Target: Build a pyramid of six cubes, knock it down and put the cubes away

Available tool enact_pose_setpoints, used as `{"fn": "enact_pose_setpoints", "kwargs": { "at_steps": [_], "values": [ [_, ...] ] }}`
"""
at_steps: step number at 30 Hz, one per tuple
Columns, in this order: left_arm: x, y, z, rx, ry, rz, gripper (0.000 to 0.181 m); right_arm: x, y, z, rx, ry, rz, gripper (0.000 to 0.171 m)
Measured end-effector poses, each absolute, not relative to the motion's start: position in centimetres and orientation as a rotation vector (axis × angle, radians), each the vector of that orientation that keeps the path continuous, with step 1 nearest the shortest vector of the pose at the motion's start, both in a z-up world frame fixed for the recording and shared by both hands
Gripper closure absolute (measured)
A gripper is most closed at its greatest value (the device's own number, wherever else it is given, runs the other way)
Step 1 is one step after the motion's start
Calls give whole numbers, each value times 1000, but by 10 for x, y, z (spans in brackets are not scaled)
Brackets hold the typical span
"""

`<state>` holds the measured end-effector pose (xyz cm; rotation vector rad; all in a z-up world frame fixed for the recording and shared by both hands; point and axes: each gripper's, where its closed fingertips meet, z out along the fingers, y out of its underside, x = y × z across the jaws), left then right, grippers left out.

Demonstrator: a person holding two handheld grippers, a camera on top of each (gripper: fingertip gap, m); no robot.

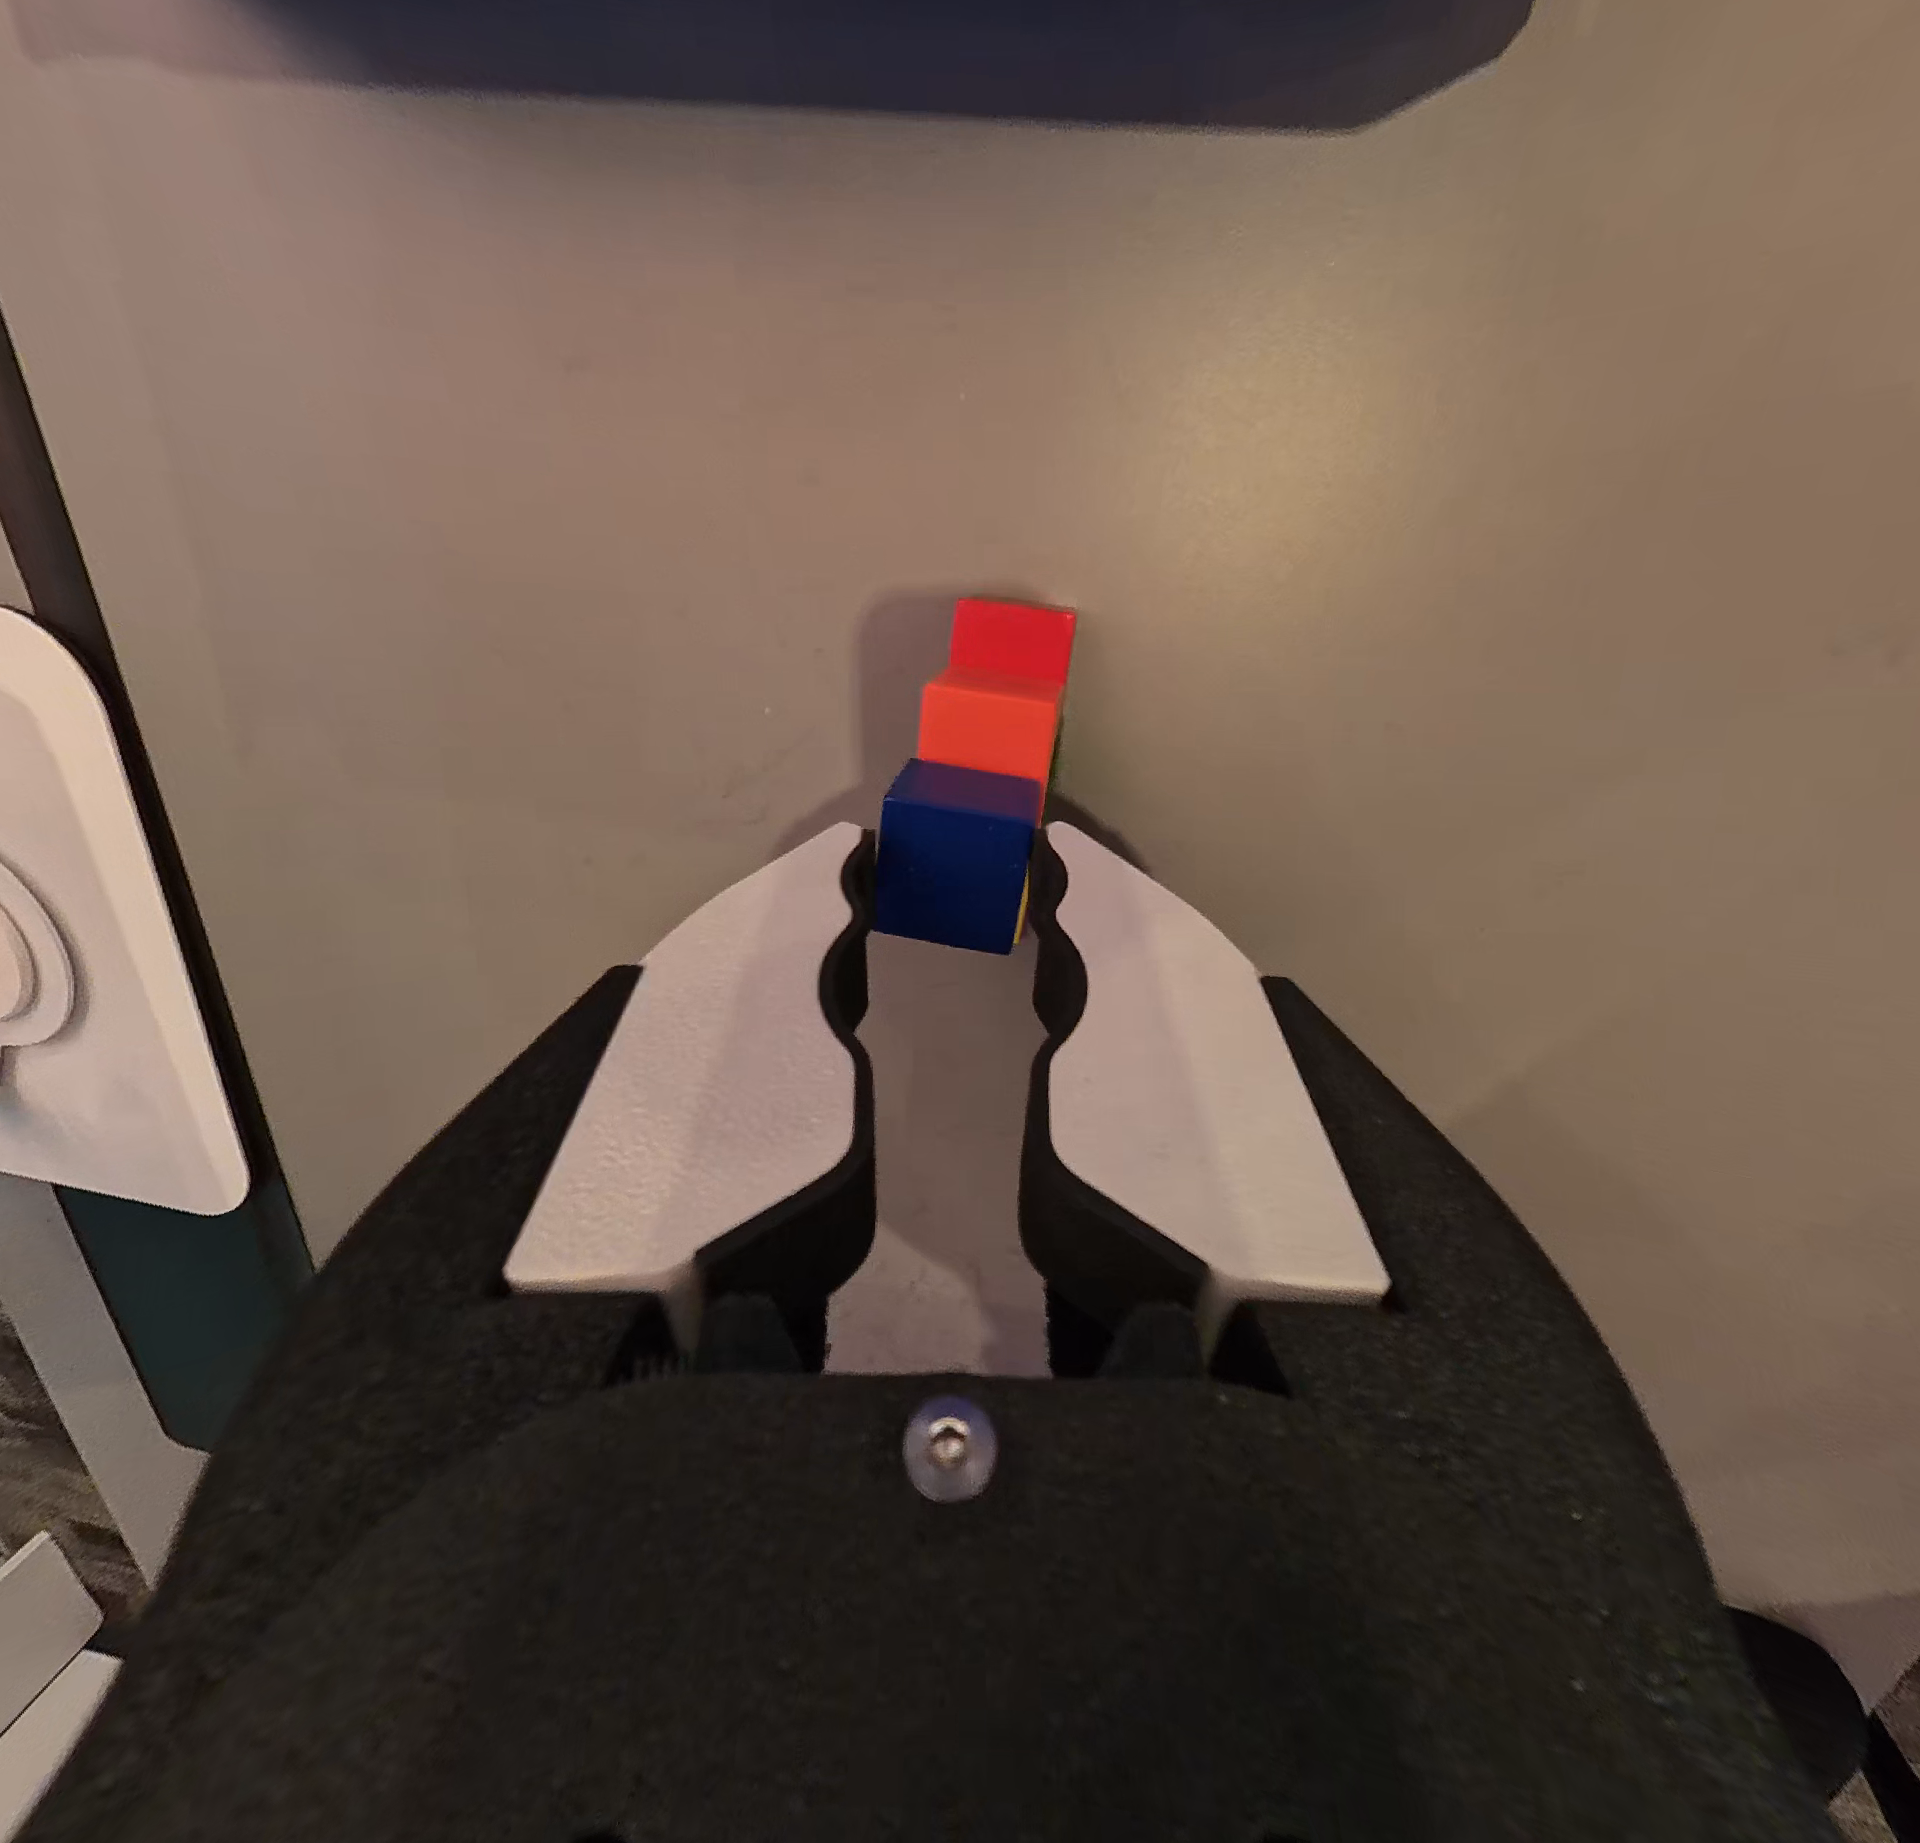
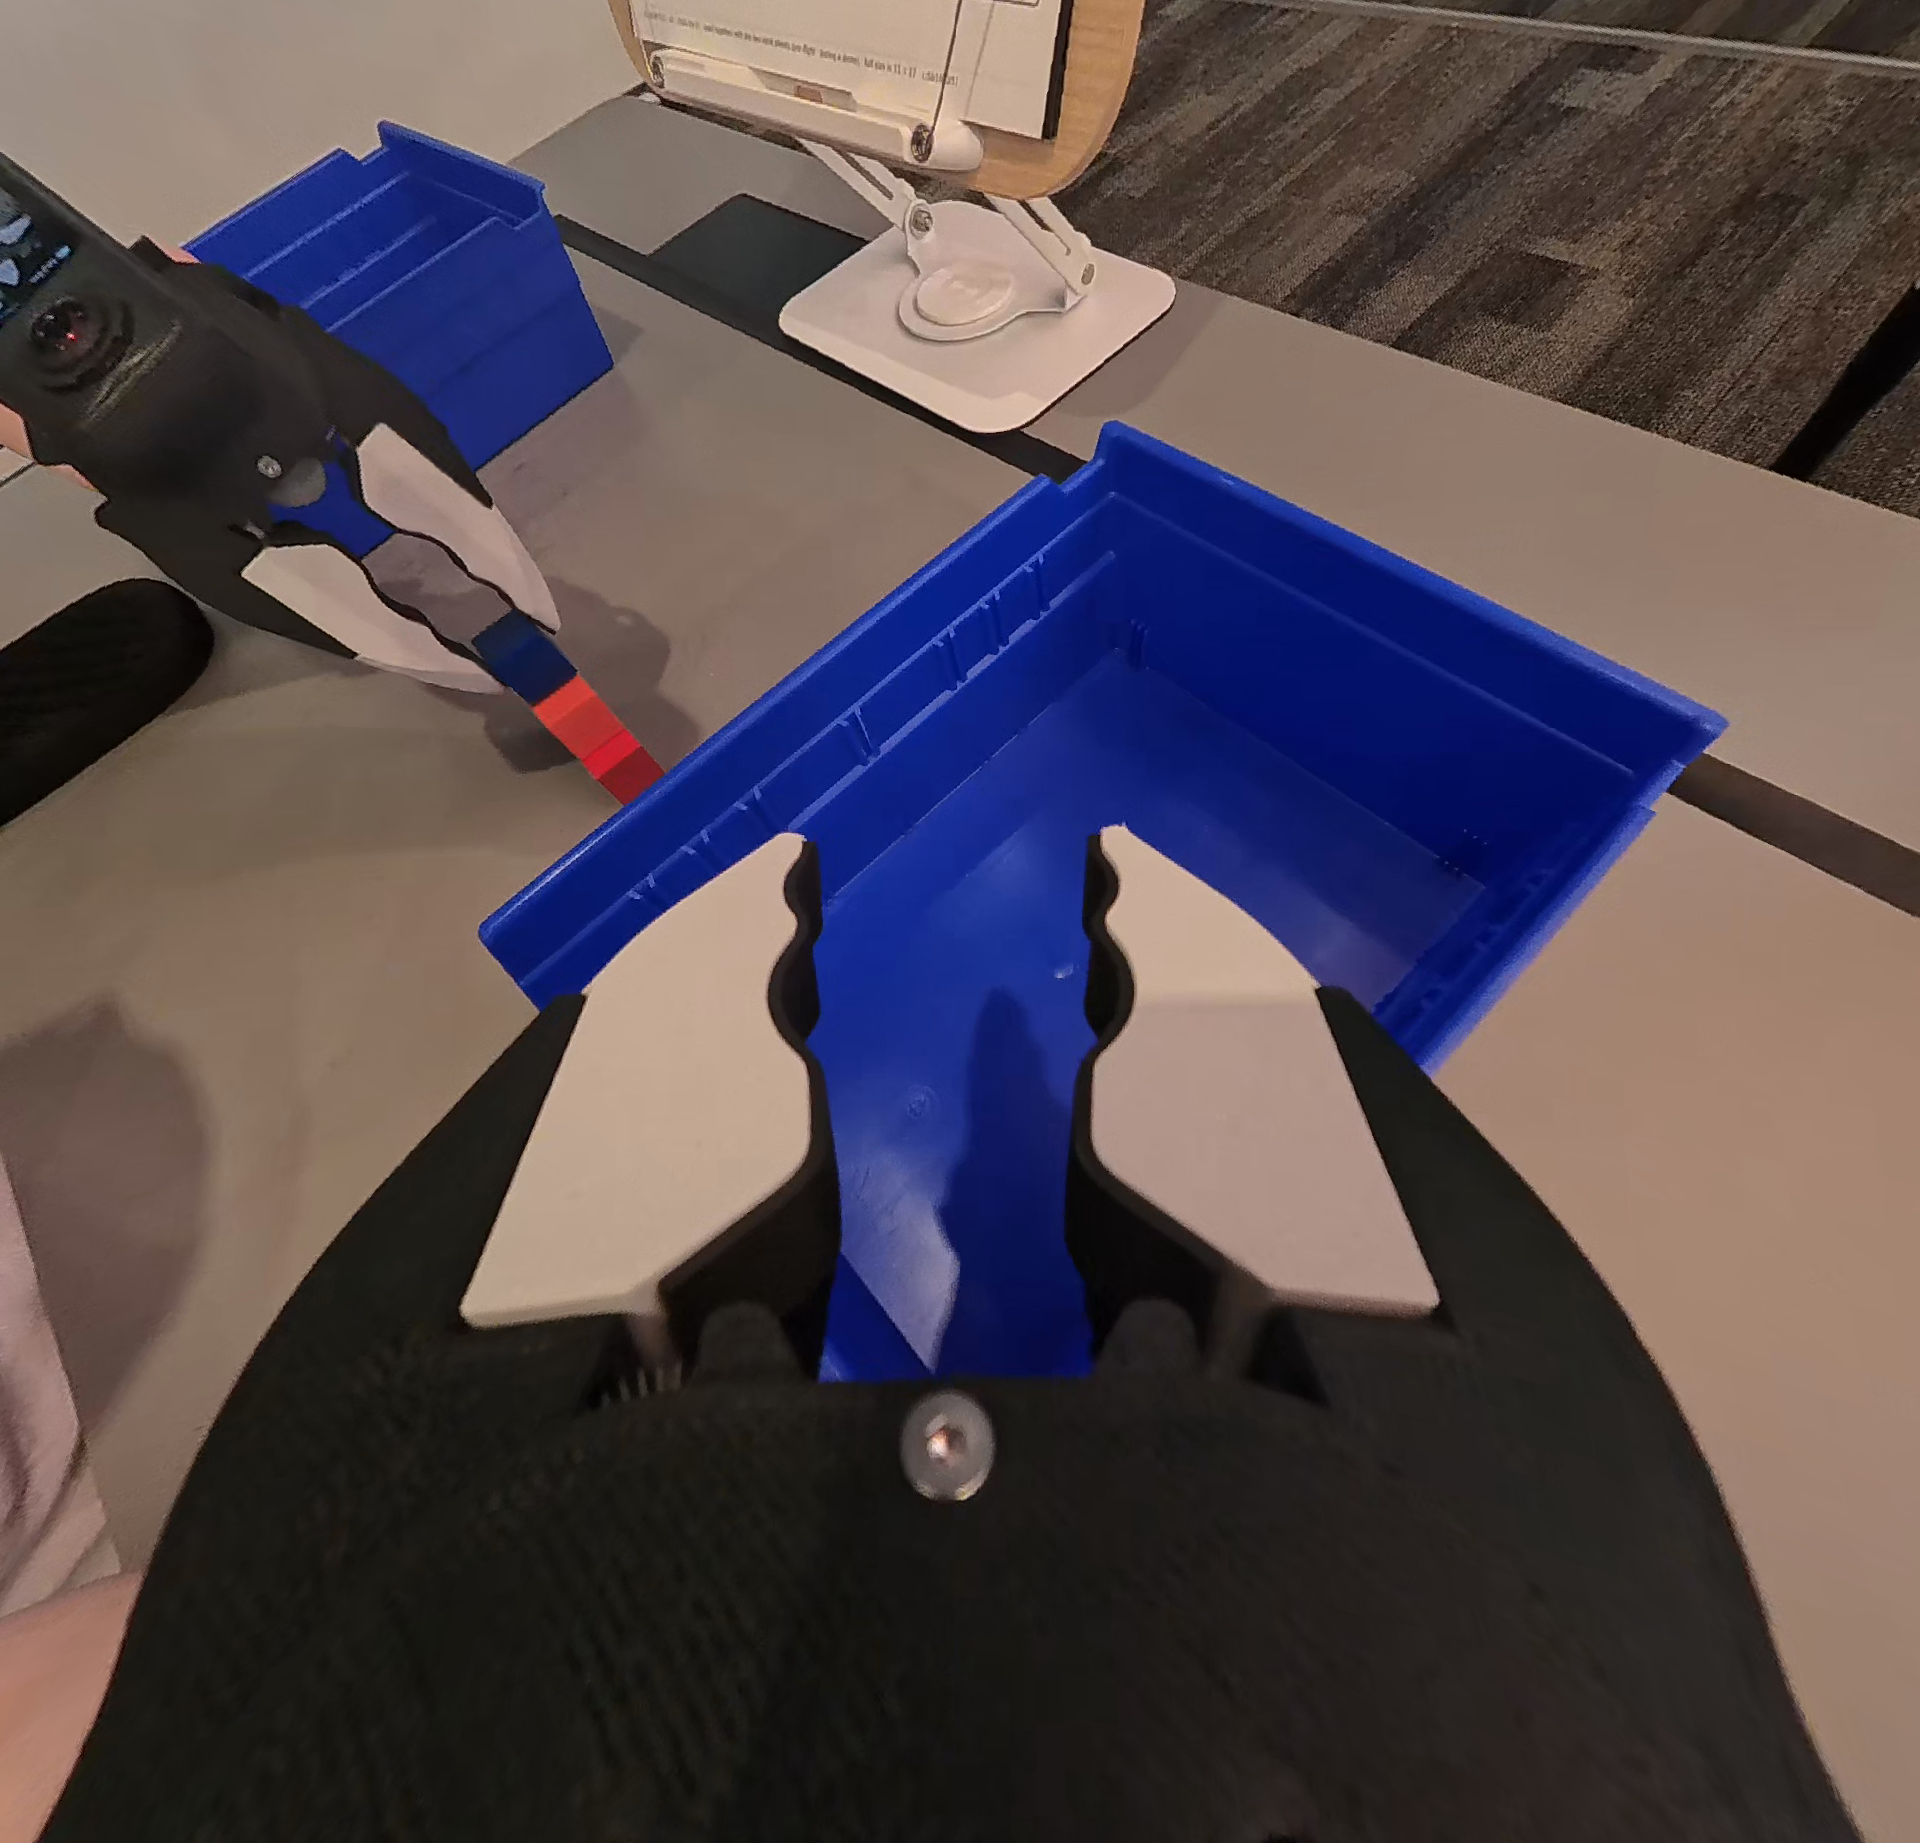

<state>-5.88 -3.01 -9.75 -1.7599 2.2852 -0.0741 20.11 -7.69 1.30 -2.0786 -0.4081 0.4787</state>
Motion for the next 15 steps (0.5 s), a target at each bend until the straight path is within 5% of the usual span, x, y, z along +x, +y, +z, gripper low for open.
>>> {"fn": "enact_pose_setpoints", "kwargs": {
  "at_steps": [15],
  "values": [
    [-59, -29, -101, -1783, 2291, -49, 146, 203, -77, 10, -2089, -401, 483, 121]
  ]
}}
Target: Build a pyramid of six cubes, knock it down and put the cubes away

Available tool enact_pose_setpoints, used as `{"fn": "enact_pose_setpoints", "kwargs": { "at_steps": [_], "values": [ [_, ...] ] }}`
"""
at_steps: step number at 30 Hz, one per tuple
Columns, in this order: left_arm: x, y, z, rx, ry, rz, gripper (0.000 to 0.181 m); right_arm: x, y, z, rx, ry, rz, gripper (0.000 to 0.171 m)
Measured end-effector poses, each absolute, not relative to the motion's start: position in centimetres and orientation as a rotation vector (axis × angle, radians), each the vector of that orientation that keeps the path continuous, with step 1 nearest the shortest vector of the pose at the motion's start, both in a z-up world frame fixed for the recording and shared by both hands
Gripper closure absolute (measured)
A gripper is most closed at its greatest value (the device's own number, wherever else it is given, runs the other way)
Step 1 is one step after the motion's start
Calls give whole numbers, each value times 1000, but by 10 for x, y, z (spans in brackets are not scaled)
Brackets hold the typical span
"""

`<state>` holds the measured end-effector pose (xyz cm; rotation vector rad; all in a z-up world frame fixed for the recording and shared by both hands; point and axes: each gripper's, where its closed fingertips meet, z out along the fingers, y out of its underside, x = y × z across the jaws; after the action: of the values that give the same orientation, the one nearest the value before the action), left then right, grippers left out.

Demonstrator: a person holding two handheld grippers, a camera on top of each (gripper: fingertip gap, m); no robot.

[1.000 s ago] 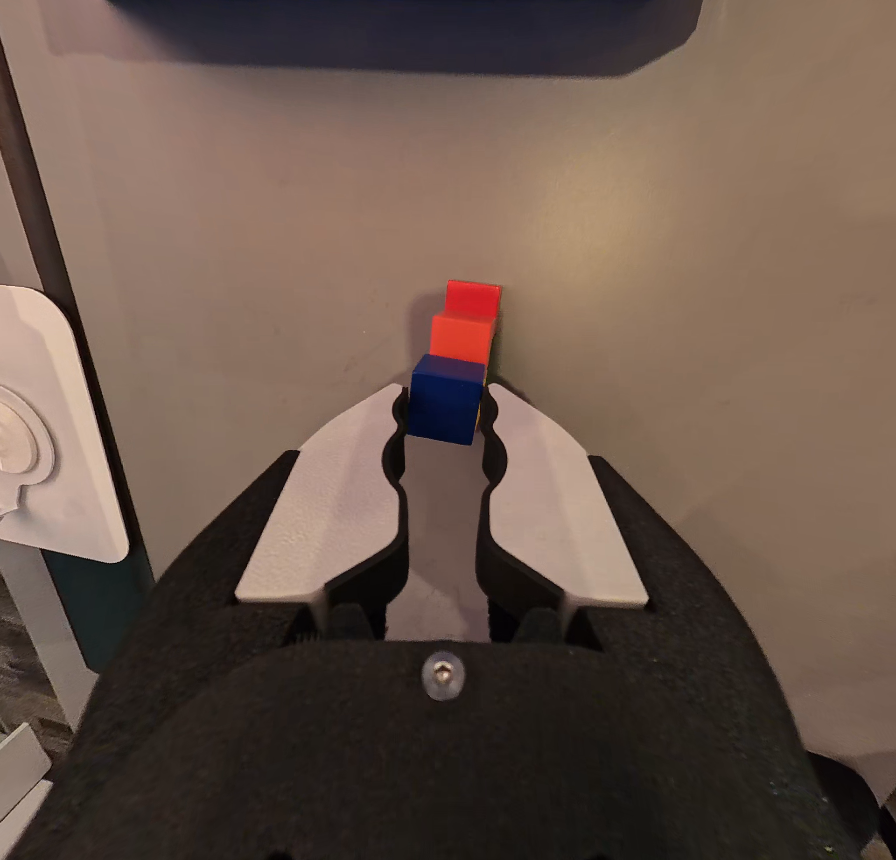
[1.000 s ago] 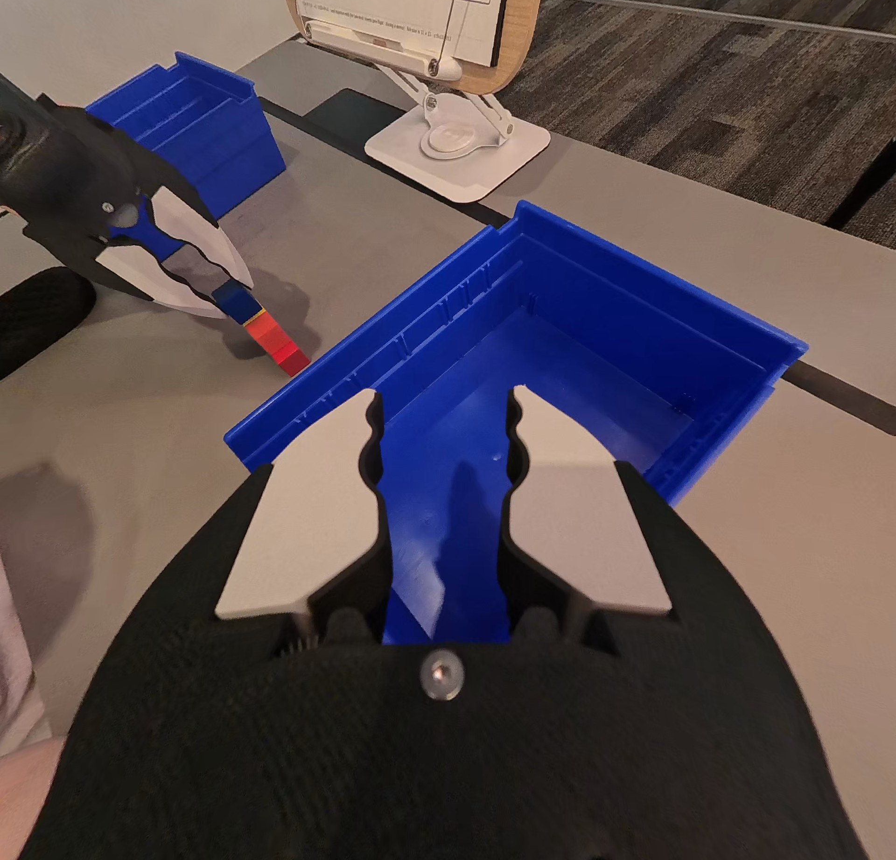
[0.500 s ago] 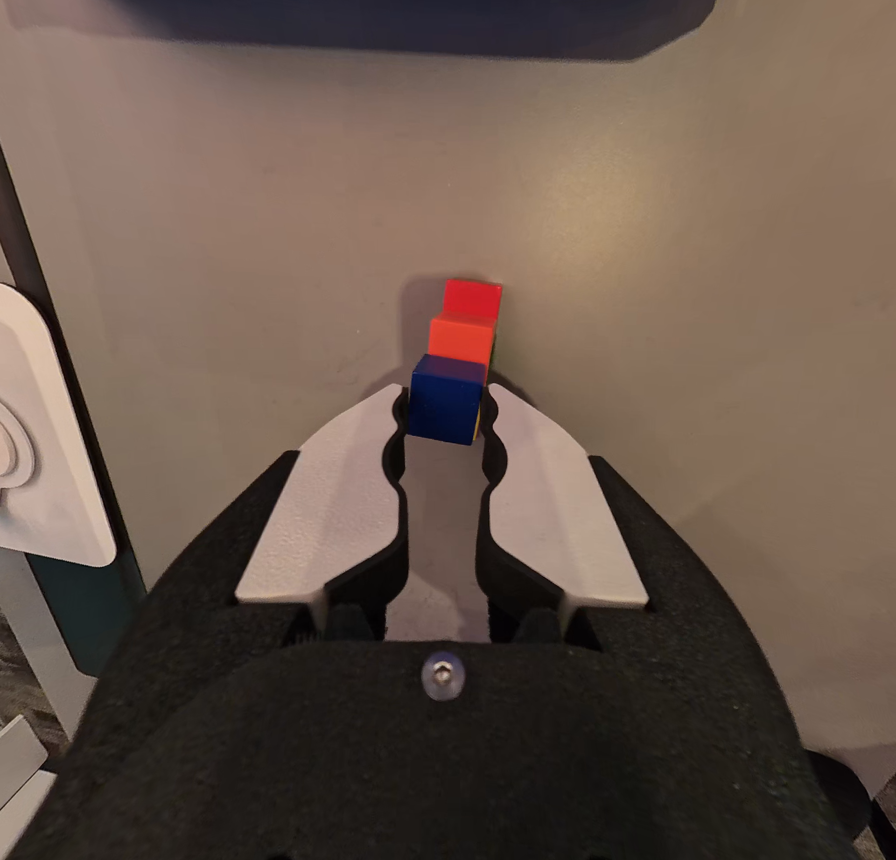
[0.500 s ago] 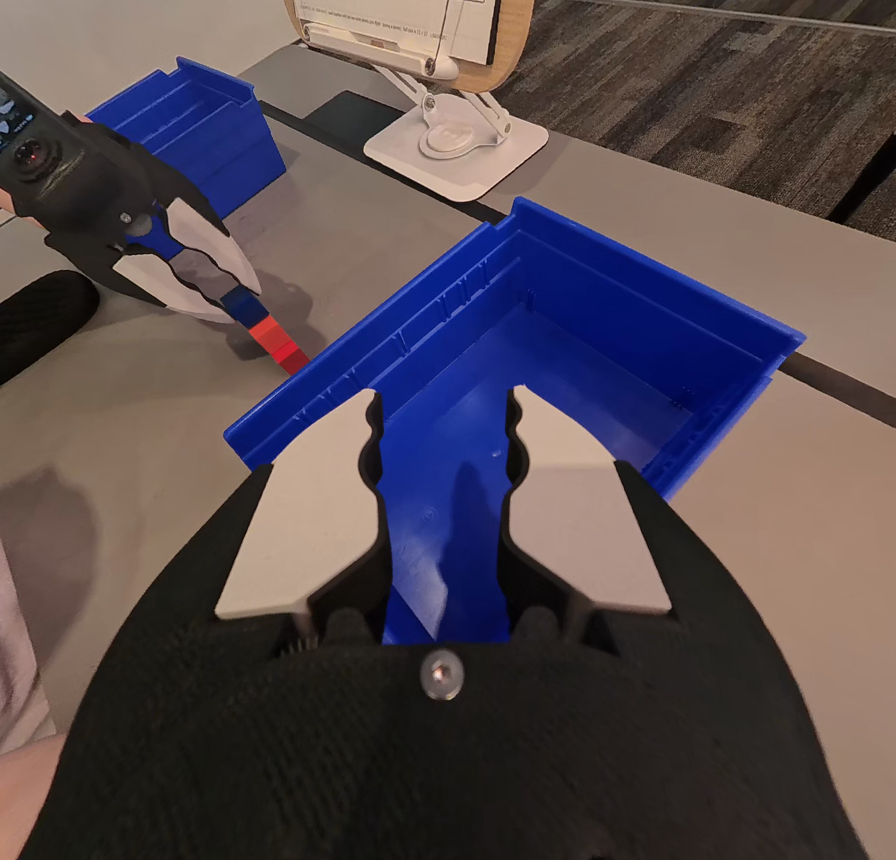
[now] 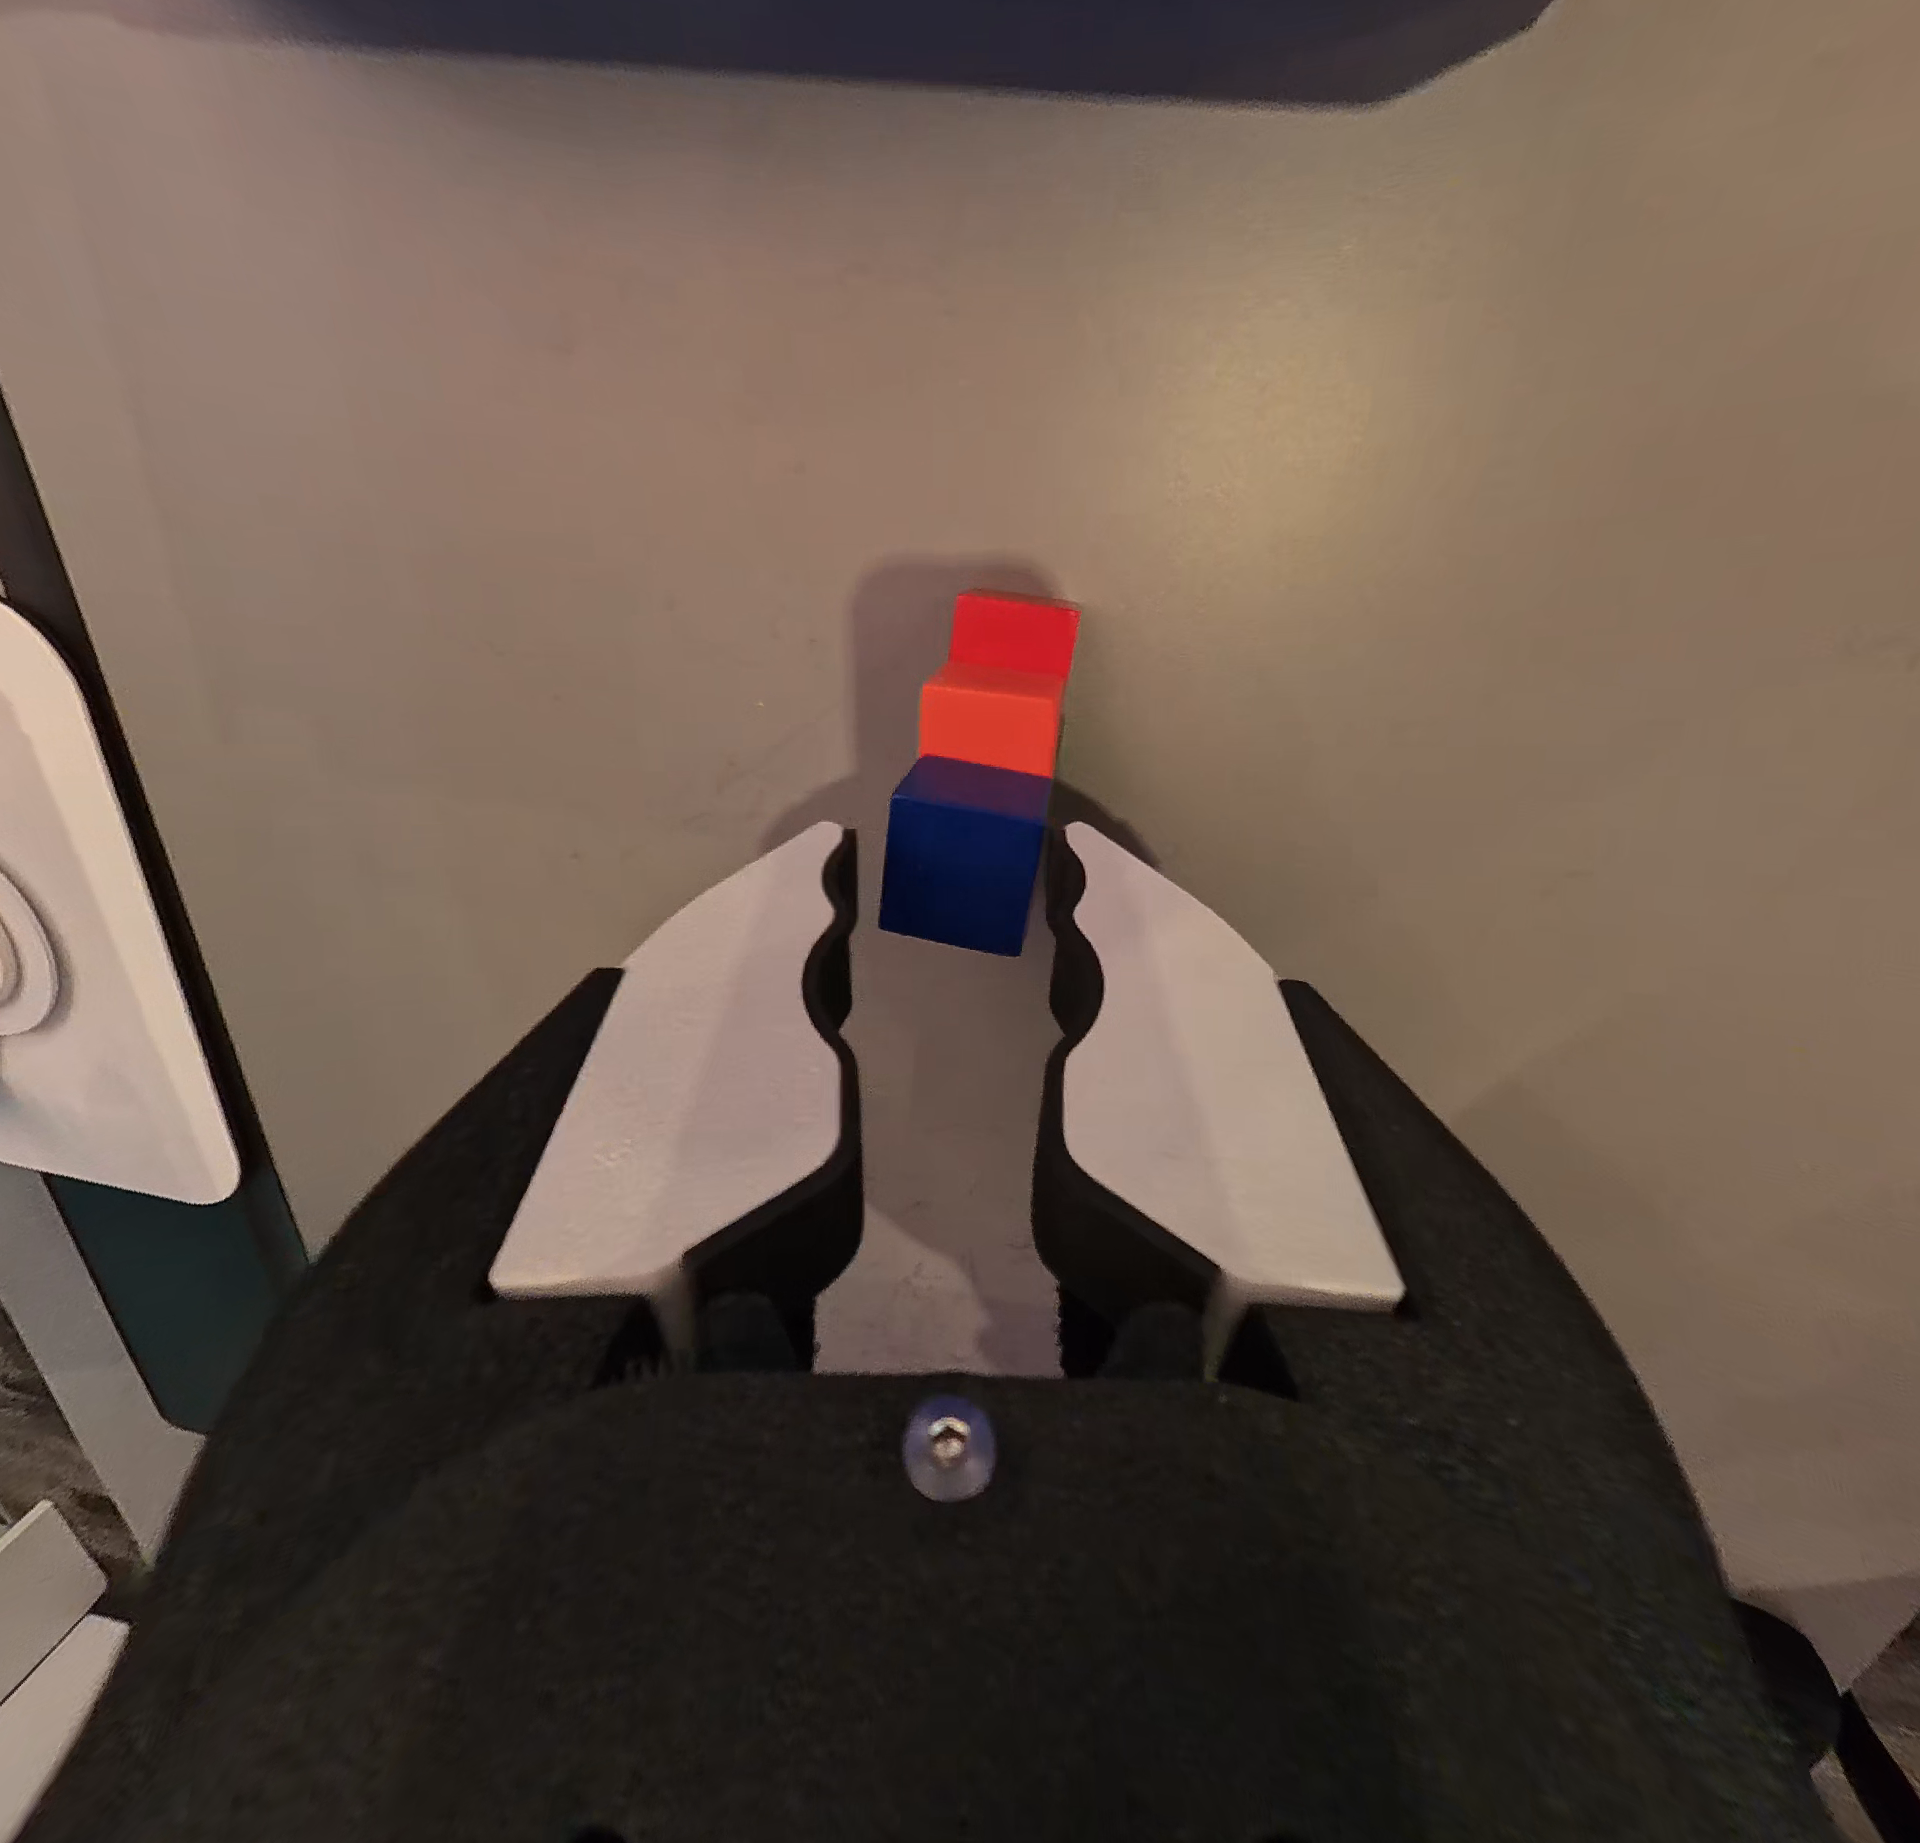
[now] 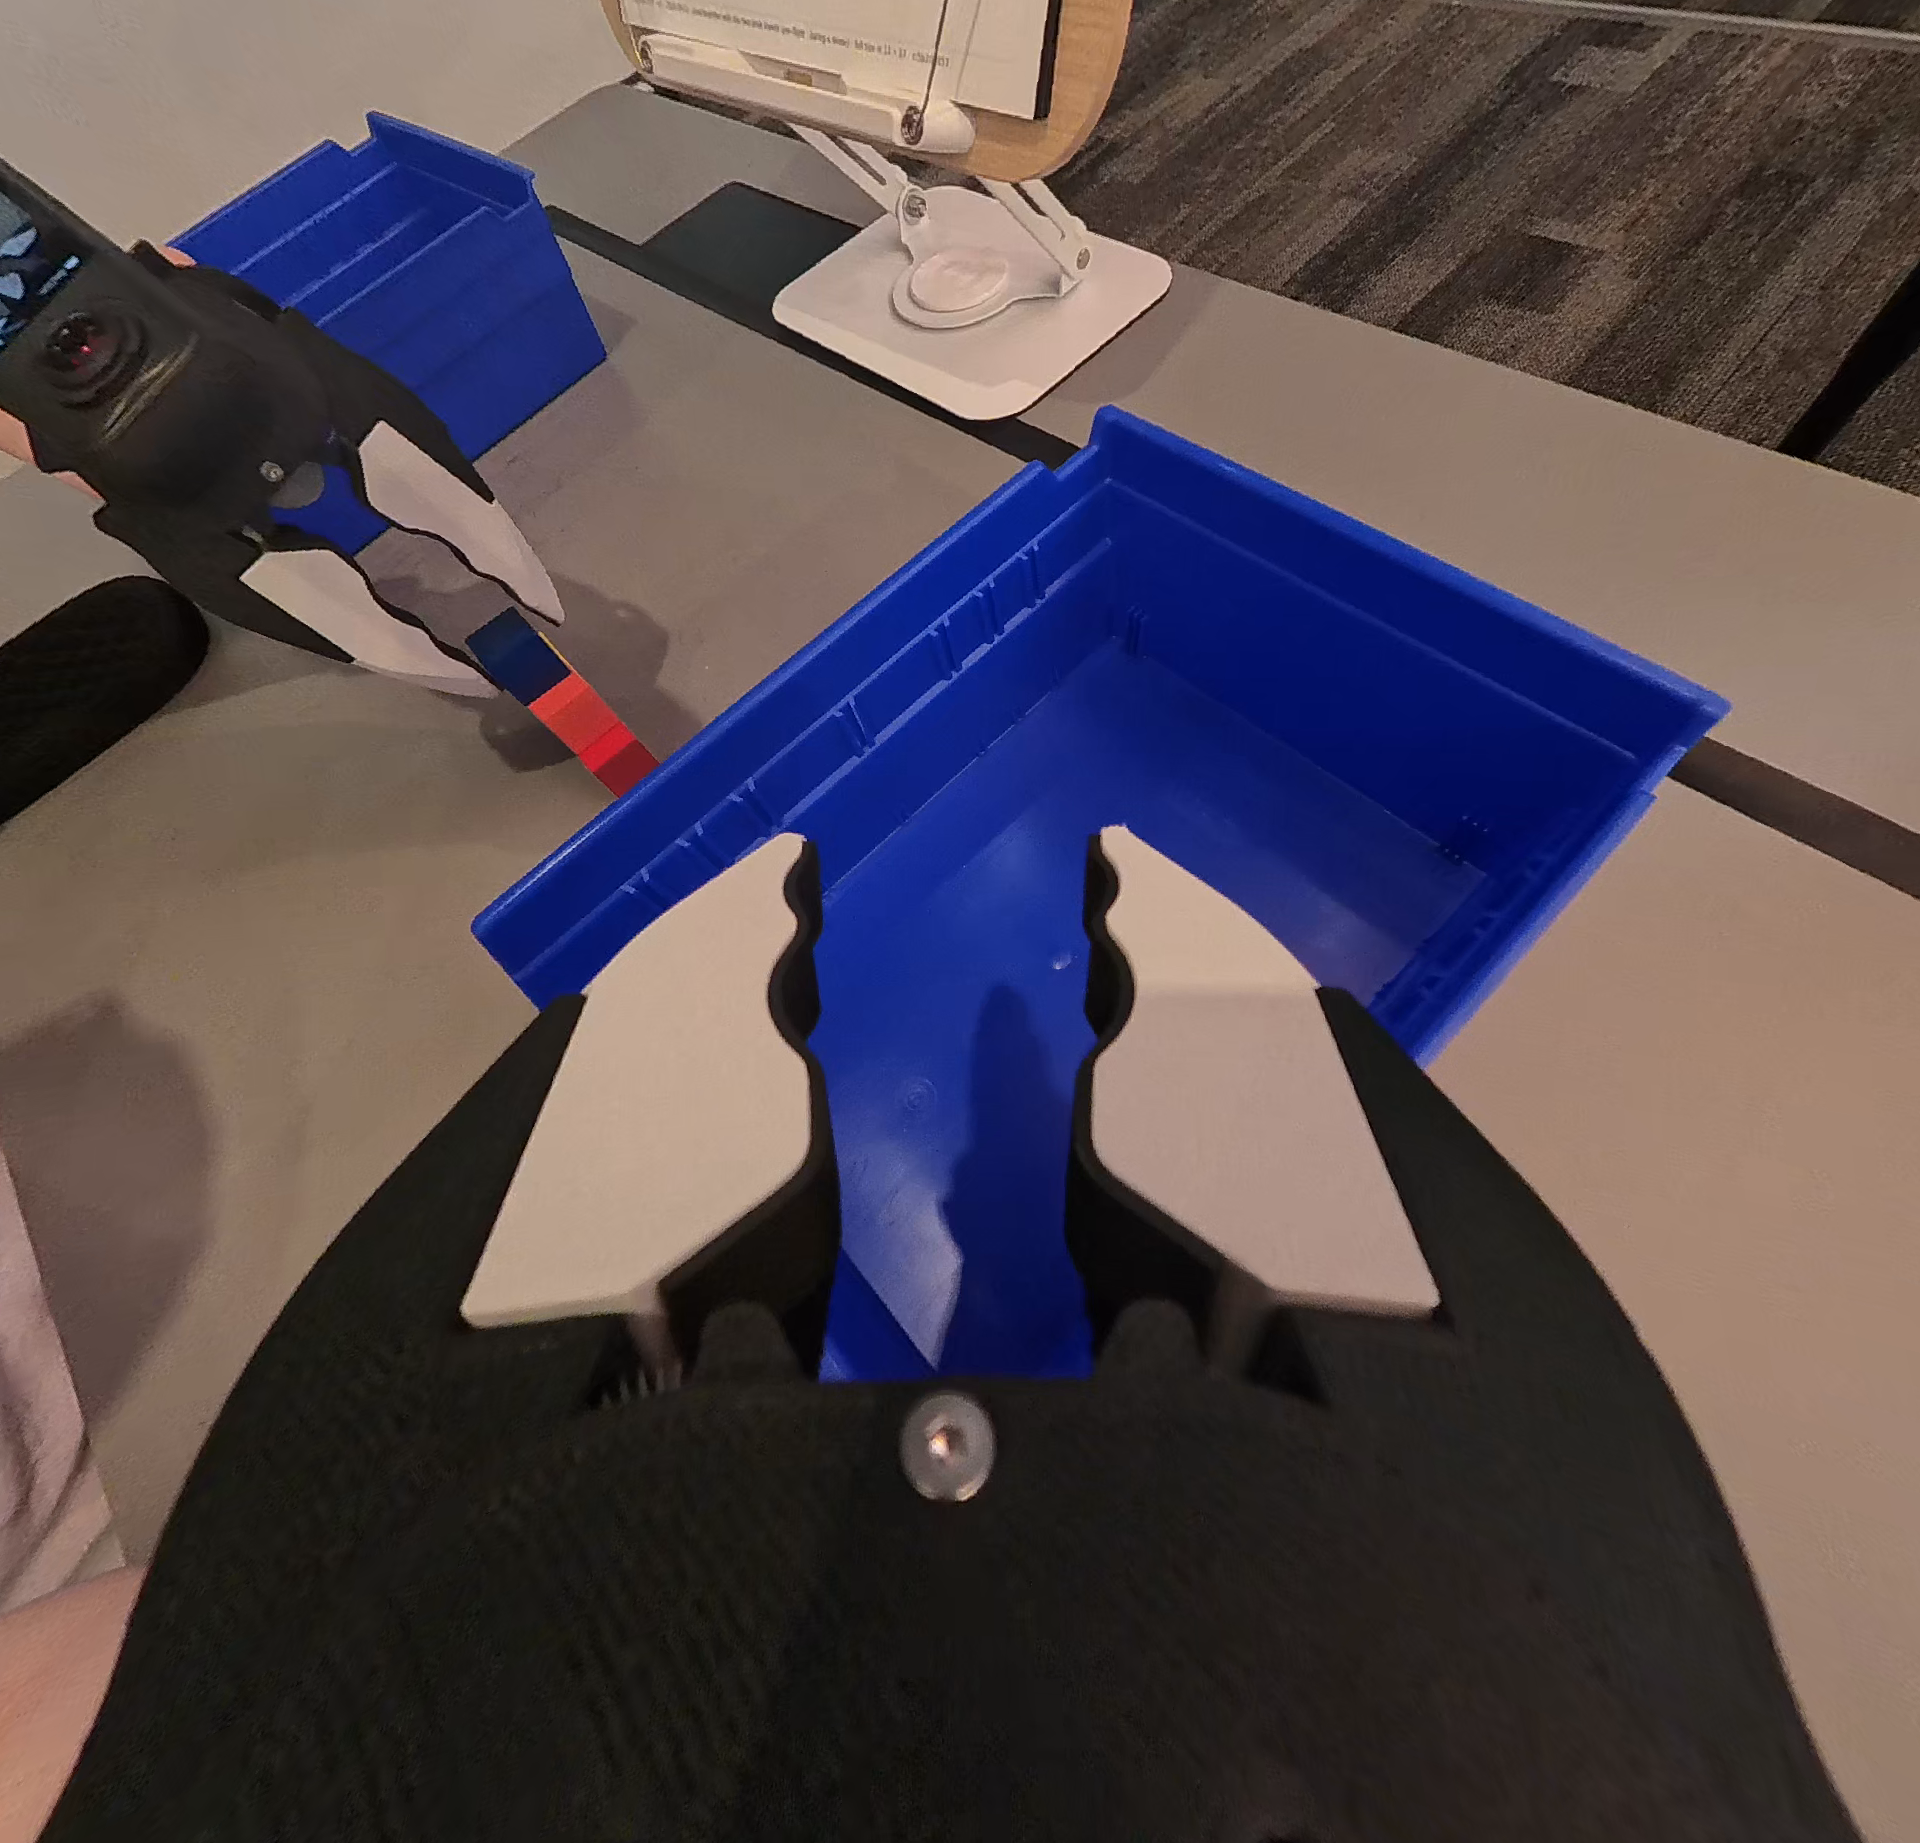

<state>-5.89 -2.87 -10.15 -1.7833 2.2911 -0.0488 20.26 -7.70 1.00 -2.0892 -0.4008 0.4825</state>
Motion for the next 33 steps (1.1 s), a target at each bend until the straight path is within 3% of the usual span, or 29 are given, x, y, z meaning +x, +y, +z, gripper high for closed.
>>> {"fn": "enact_pose_setpoints", "kwargs": {
  "at_steps": [4, 9, 14, 21, 24, 29, 33],
  "values": [
    [-55, -31, -95, -1777, 2270, -101, 135, 202, -77, 10, -2088, -402, 483, 121],
    [-47, -25, -56, -1714, 2132, -192, 135, 202, -77, 9, -2092, -404, 480, 121],
    [-51, -18, 43, -1578, 1742, -479, 136, 200, -78, 19, -2066, -410, 454, 122],
    [-122, -17, 158, -1377, 1280, -802, 129, 164, -70, 67, -1890, -493, 432, 122],
    [-151, -22, 171, -1282, 1187, -835, 132, 132, -60, 96, -1768, -560, 395, 123],
    [-176, -33, 163, -1196, 1167, -905, 153, 51, -60, 149, -1454, -694, 490, 119],
    [-182, -31, 159, -1169, 1185, -960, 168, -12, -59, 140, -1417, -853, 473, 107]
  ]
}}
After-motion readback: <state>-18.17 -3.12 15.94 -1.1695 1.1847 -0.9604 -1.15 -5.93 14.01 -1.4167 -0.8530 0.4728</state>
